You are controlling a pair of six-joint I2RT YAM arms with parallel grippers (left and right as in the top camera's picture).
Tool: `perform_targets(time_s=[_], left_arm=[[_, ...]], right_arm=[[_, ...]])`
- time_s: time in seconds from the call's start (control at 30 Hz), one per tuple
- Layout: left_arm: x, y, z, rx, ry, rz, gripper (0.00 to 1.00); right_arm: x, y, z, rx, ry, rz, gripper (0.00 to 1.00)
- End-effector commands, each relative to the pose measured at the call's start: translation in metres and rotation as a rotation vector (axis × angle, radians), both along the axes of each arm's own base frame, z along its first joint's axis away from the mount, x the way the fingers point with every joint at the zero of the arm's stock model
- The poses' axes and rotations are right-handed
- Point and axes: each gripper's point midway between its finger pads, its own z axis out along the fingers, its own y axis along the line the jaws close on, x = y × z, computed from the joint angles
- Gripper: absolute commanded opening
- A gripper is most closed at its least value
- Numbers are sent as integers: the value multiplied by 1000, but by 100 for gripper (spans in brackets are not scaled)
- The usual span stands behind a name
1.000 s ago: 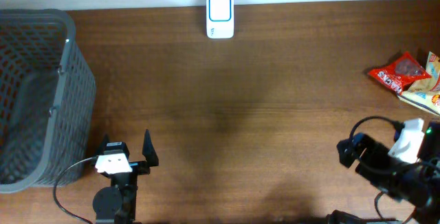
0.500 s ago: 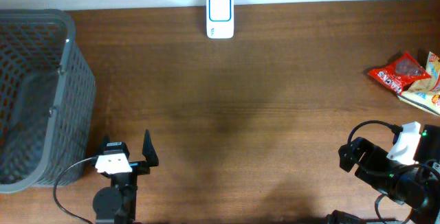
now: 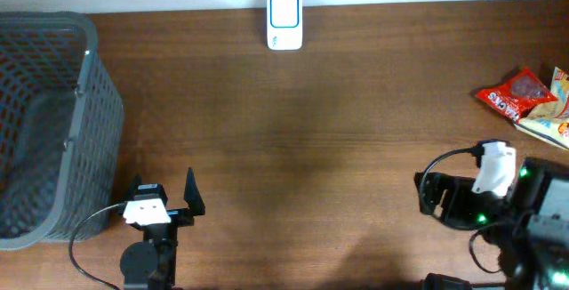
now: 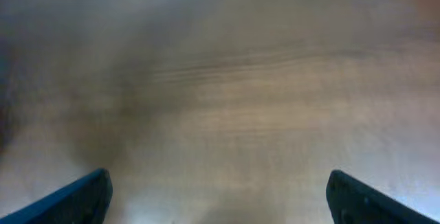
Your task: Scan the item barcode
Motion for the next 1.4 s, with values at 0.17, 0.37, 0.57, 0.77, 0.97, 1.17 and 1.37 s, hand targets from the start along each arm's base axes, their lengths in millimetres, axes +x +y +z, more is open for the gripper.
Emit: perform_targets(time_s=[0.17, 0.37, 0.57, 0.77, 0.97, 1.17, 1.37], left_arm=[[0, -1, -1, -5, -1, -4, 99], [0, -1, -1, -5, -1, -4, 99], [0, -1, -1, -5, -1, -4, 99], [0, -1, -1, -5, -1, -4, 99], [0, -1, -1, -5, -1, -4, 99], [0, -1, -1, -5, -1, -4, 99], [0, -1, -1, -5, -1, -4, 99]], right_arm=[[3, 42, -24, -53, -392, 272, 98], [10, 55, -37, -95, -642, 338, 98], [18, 51, -40, -151, -810, 316, 98], [28, 35, -34, -211, -854, 219, 98], [37, 23, -44, -244, -864, 154, 98], [45, 8, -49, -217, -883, 37, 98], [49, -18, -63, -191, -820, -137, 98]])
